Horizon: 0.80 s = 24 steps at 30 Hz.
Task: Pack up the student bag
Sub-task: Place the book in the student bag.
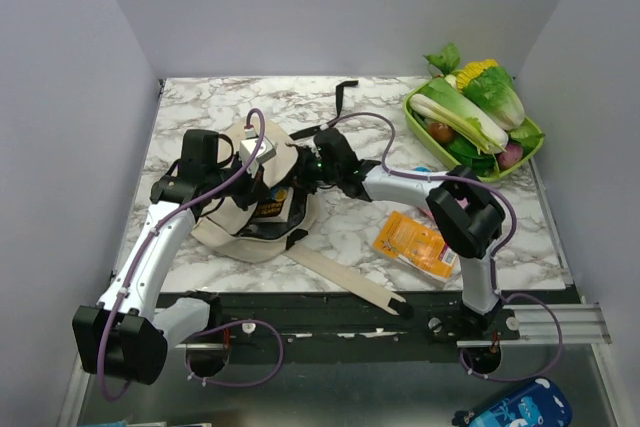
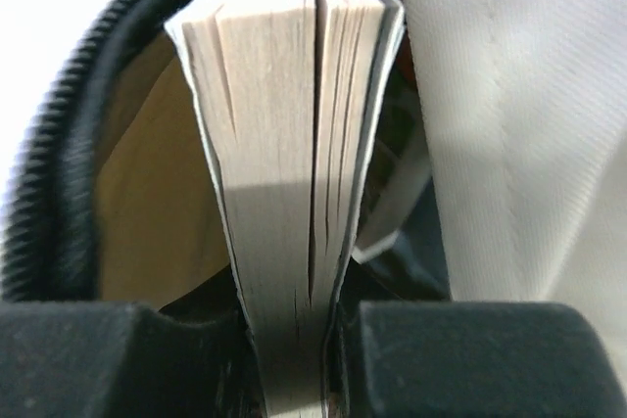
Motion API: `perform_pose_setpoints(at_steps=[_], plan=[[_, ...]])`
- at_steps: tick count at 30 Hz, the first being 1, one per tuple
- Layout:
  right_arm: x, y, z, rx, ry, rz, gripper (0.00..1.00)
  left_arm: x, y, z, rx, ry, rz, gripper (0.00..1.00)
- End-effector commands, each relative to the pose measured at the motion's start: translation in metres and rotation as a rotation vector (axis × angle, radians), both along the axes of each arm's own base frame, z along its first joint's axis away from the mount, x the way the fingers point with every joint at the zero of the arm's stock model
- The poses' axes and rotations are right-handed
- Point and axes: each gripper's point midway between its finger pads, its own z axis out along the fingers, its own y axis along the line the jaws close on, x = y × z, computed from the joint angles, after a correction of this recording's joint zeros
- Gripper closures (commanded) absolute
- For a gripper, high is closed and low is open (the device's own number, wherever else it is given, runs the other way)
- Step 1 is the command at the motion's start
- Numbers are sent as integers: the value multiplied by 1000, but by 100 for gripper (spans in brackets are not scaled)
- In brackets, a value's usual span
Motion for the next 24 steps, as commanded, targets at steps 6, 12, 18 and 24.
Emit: perform_pose_setpoints(at_steps=[6, 12, 18, 24], plan=[[12, 41, -9, -155, -67, -81, 49, -19, -16, 17, -94, 1, -88, 100], [-3, 8, -29, -357, -93, -12, 31, -17, -15, 15, -88, -4, -86, 100], [-17, -15, -34, -434, -141, 45, 35, -13, -15, 15, -85, -5, -79, 100], [-27, -20, -38, -468, -136, 90, 43, -11, -15, 15, -84, 0, -72, 100]])
